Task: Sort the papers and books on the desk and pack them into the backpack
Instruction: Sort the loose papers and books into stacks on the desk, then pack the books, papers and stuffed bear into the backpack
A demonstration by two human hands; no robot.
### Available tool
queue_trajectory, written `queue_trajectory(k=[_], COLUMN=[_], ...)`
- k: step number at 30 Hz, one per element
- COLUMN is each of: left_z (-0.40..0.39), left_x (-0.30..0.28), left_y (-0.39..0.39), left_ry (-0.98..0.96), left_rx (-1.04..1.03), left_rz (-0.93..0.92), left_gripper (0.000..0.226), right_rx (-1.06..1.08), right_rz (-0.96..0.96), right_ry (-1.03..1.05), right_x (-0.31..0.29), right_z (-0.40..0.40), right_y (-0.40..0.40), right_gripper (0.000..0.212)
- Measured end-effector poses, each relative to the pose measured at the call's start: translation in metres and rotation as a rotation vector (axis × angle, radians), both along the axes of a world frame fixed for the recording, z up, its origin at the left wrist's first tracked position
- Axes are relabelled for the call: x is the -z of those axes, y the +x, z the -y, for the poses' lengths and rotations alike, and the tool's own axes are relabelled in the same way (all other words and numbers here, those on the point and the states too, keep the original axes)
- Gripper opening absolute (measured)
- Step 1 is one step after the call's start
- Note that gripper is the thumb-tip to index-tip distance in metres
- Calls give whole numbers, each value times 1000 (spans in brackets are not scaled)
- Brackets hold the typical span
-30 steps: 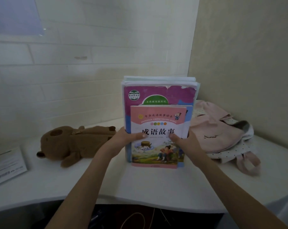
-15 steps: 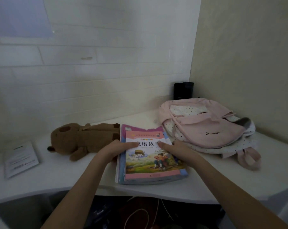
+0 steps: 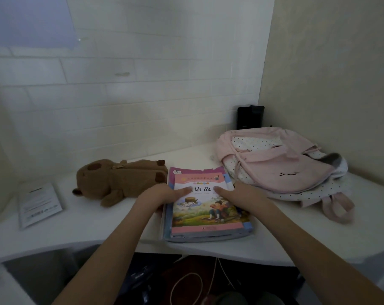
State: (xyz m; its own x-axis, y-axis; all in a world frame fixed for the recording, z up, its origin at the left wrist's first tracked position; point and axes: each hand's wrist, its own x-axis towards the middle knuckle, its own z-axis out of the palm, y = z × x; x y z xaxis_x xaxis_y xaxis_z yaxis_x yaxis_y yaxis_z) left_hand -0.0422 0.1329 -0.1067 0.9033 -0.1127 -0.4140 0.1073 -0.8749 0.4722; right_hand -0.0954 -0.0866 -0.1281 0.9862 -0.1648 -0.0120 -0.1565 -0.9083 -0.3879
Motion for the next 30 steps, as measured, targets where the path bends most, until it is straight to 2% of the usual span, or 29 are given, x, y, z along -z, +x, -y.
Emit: queue_trajectory(k=[2, 3, 5, 6, 8, 9, 10, 13, 14, 16, 19, 20, 21, 23, 25, 27, 29, 30], left_z=[0, 0, 3, 5, 14, 19, 23, 32, 30, 30, 22, 13, 0, -38, -85, -133, -175, -193], left_x=[-3, -4, -7, -11, -6, -1, 5, 37, 43, 39, 19, 14, 11, 8, 9, 11, 19, 23], left_y=[-1, -1, 0, -1, 4, 7, 10, 20, 23, 19, 4, 2, 0, 1, 6, 8, 9, 8], left_ry=[225, 333, 482, 488, 278, 167, 99, 265, 307, 234, -235, -331, -405, -291, -36, 108, 137, 167], left_rx=[49, 73, 104, 102, 68, 110, 202, 486, 502, 455, 302, 291, 219, 45, -201, -483, -693, -736], left_rz=[35, 97, 349, 494, 704, 745, 730, 565, 551, 546, 416, 469, 612, 937, 1127, 1049, 840, 719], left_gripper=[99, 96, 80, 71, 57, 54, 53, 53, 54, 53, 45, 39, 32, 20, 16, 30, 56, 72], right_rx=[63, 86, 89, 82, 61, 29, -26, -203, -214, -206, -192, -187, -182, -184, -234, -326, -390, -413], right_rz=[33, 63, 138, 186, 280, 306, 289, 33, -37, -100, -102, -50, 24, 155, 207, 187, 164, 159], right_ry=[-309, -413, -469, -437, -349, -300, -256, -127, -93, -104, -268, -338, -384, -357, -267, -250, -278, -292], right_x=[-7, -11, -15, -13, -10, -9, -7, 6, 8, 4, -7, -9, -11, -13, -16, -17, -17, -16], right_z=[-3, -6, -10, -11, -18, -23, -27, -33, -33, -33, -37, -39, -44, -57, -77, -102, -127, -139], right_y=[0, -1, 1, 2, 3, 3, 6, 16, 19, 21, 20, 20, 21, 22, 24, 27, 33, 38], right_gripper=[67, 69, 71, 74, 83, 83, 80, 71, 69, 68, 67, 66, 65, 60, 55, 52, 54, 56])
